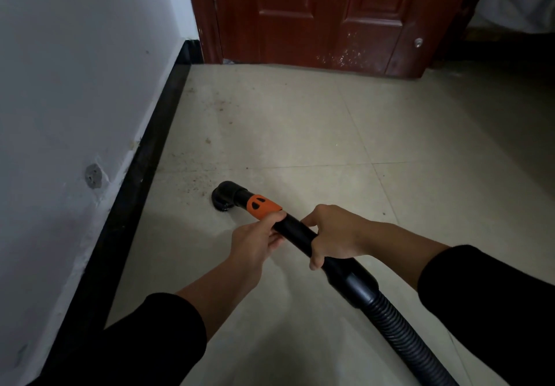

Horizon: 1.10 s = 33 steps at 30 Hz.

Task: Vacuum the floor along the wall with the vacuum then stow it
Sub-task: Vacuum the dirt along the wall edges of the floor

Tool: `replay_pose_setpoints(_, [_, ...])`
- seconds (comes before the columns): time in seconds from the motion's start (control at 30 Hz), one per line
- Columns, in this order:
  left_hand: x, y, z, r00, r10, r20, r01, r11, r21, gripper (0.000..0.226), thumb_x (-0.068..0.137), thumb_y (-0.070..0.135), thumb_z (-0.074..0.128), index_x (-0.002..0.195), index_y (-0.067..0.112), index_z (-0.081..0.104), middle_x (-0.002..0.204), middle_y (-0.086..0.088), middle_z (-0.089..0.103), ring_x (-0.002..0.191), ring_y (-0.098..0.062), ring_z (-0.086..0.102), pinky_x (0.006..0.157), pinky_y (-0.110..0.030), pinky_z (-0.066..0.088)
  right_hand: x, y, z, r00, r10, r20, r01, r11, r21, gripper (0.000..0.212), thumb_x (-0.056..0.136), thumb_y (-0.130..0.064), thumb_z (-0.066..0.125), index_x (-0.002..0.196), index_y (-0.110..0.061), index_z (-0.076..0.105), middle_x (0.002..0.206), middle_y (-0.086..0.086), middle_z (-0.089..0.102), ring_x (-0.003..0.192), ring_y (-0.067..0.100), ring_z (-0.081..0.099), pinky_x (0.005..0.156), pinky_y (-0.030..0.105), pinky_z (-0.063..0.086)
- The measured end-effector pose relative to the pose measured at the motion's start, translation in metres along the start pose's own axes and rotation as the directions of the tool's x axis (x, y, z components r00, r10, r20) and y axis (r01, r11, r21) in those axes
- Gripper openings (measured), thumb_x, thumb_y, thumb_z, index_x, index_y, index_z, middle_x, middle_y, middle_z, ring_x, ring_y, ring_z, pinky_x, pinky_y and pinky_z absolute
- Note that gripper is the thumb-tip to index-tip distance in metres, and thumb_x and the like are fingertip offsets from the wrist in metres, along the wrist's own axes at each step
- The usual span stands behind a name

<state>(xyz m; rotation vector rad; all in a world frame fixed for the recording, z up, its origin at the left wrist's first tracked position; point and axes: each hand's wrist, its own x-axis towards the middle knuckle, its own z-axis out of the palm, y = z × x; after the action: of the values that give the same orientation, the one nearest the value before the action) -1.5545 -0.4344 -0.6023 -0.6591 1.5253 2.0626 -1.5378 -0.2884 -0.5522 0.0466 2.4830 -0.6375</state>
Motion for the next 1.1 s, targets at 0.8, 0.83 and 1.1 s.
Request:
replay_pose_setpoints(0.8, [0.02, 0.019, -0.045, 0.999, 0.05, -0.02, -0.049, 0.999, 0.013, 0.013, 0.084, 0.018, 0.072, 0.091, 0.009, 0.067, 0.088, -0.007, 0.074, 0.075, -0.008, 0.072, 0.061, -0.015, 0.054, 0.037, -0.036, 0.022, 0.998, -0.054, -0.009, 0.054, 0.998, 0.042, 0.042, 0.06, -0.02, 0.083, 0.099, -0.012, 0.07, 0.08, 0.005, 0.068, 0.074, 0.021, 0.066, 0.067, 0.031, 0.055])
replay_pose_setpoints(0.83, [0.02, 0.019, -0.048, 0.998, 0.055, -0.026, -0.055, 0.998, 0.015, 0.013, 0.084, 0.018, 0.072, 0.091, 0.009, 0.067, 0.089, -0.007, 0.074, 0.077, -0.009, 0.072, 0.062, -0.016, 0.054, 0.038, -0.038, 0.023, 0.998, -0.061, -0.01, 0.061, 0.997, 0.039, 0.042, 0.06, -0.02, 0.083, 0.098, -0.012, 0.071, 0.08, 0.005, 0.068, 0.074, 0.022, 0.066, 0.068, 0.032, 0.056])
replay_pose_setpoints(1.1, [0.024, 0.023, -0.076, 0.994, 0.092, -0.055, -0.092, 0.996, 0.004, 0.027, 0.082, 0.021, 0.074, 0.102, 0.004, 0.067, 0.099, -0.012, 0.074, 0.092, -0.017, 0.072, 0.073, -0.022, 0.054, 0.05, -0.06, 0.032, 0.995, -0.101, -0.003, 0.101, 0.995, 0.028, 0.034, 0.057, -0.019, 0.083, 0.089, -0.013, 0.071, 0.074, 0.004, 0.066, 0.071, 0.022, 0.065, 0.064, 0.031, 0.054])
